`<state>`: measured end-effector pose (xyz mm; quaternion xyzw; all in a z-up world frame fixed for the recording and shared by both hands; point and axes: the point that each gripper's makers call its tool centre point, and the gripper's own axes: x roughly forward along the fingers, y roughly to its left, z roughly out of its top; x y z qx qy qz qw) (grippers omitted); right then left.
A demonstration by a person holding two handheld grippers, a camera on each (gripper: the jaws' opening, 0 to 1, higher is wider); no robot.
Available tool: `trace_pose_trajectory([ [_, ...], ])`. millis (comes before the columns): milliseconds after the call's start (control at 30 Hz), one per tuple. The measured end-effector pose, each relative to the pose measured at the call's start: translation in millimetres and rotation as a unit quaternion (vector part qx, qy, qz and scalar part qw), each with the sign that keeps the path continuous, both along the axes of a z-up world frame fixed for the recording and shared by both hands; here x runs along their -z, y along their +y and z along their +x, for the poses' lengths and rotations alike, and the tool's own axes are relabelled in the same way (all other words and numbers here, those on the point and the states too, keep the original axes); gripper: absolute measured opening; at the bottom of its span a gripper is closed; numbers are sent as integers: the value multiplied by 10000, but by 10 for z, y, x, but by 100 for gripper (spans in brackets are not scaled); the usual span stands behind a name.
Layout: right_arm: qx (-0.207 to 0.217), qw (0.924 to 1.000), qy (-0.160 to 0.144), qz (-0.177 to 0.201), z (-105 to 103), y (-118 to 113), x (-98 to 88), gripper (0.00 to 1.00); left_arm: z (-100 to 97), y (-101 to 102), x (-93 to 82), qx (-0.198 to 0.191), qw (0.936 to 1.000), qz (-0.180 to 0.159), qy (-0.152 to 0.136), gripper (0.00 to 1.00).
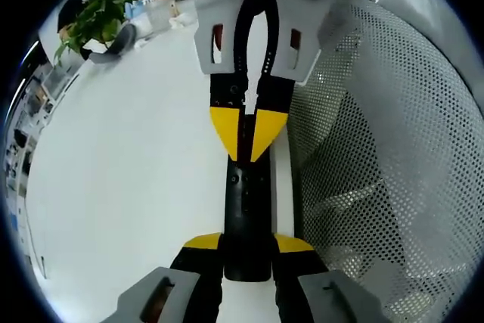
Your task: Press the specified remote control buttons in sequence, fully releasing each button before pressing the next.
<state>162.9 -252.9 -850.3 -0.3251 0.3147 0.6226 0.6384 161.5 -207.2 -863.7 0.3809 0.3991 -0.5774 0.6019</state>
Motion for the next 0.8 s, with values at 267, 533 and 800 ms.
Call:
trace_pose_trajectory([
  [267, 19, 9999, 38, -97, -2, 4, -1, 2, 2, 3, -1, -16, 10000, 12, 1, 24],
  [533, 197, 9995, 207, -98, -14, 4, 1, 3, -3, 3, -1, -3, 10000, 12, 7, 24],
  [800, -128, 9995, -186, -239, -52, 14, 19, 4, -6, 4, 3, 21, 10000, 31, -1, 24],
])
